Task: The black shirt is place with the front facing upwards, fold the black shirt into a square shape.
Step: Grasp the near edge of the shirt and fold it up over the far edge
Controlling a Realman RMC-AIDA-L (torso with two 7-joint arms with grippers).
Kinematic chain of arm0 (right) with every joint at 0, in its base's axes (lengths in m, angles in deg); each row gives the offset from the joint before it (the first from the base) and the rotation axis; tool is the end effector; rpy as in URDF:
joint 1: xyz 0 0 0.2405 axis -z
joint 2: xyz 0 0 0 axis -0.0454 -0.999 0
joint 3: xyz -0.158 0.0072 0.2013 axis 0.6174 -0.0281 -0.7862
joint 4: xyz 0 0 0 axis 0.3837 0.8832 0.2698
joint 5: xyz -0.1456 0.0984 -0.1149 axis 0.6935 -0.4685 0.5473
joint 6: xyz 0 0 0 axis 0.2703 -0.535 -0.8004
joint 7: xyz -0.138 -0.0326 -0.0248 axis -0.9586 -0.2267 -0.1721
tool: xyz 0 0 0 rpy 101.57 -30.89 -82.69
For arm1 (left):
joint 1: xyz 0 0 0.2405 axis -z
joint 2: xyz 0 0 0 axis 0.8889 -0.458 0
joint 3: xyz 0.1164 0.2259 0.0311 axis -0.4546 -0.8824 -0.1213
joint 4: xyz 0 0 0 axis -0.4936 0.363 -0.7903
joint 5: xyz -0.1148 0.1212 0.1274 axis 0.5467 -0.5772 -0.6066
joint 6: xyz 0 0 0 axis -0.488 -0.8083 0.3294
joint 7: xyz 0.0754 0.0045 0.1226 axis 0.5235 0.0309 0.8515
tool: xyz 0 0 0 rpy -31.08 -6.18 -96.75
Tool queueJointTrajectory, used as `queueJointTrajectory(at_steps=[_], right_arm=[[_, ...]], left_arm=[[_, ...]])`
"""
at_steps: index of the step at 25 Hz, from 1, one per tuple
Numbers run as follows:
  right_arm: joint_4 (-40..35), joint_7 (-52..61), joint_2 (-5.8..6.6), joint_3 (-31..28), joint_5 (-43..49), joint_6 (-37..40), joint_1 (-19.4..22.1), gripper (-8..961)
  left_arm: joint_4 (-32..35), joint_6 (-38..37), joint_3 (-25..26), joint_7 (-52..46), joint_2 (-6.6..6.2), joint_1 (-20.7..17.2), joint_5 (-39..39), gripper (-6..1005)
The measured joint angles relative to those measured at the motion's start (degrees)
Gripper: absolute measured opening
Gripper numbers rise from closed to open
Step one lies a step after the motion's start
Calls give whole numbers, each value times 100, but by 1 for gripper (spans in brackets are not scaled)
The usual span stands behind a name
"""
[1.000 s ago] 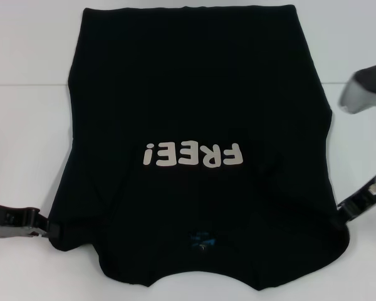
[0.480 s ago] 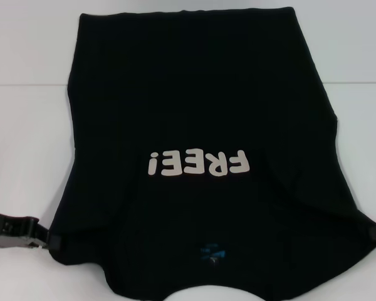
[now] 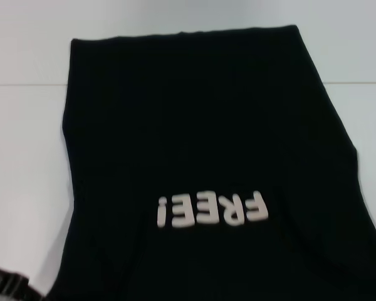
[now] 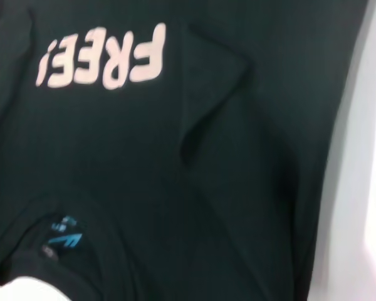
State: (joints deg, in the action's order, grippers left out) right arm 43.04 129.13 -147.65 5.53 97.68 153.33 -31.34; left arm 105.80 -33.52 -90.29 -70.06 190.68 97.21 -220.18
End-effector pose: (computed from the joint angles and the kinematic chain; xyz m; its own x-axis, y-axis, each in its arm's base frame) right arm 0.3480 0.2795 0.0861 0.2857 -0.9582 -0.0173 -0.9512 -0.2813 -0.1266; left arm -0.3154 0.2847 0.0606 0.1970 0.9681 -0.1548 0.9802 -0.1916 0.0494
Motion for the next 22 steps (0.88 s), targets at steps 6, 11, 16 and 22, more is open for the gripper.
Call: queueJointTrajectory(at_steps=[6, 11, 16, 22], right_arm=[[133, -511, 97, -44, 291, 446, 136, 57], [447, -446, 125, -561, 265, 287, -191, 57], [536, -16, 306, -1719, -37, -94, -567, 56], [797, 239, 357, -1958, -1381, -1204, -654, 55]], left_arm=[[-9, -516, 15, 217, 34, 5, -74, 22], [-5, -371, 472, 206, -48, 264, 55, 23], [-68, 466, 1409, 8, -216, 599, 58, 24], [-235, 1899, 2265, -77, -207, 634, 577, 25]])
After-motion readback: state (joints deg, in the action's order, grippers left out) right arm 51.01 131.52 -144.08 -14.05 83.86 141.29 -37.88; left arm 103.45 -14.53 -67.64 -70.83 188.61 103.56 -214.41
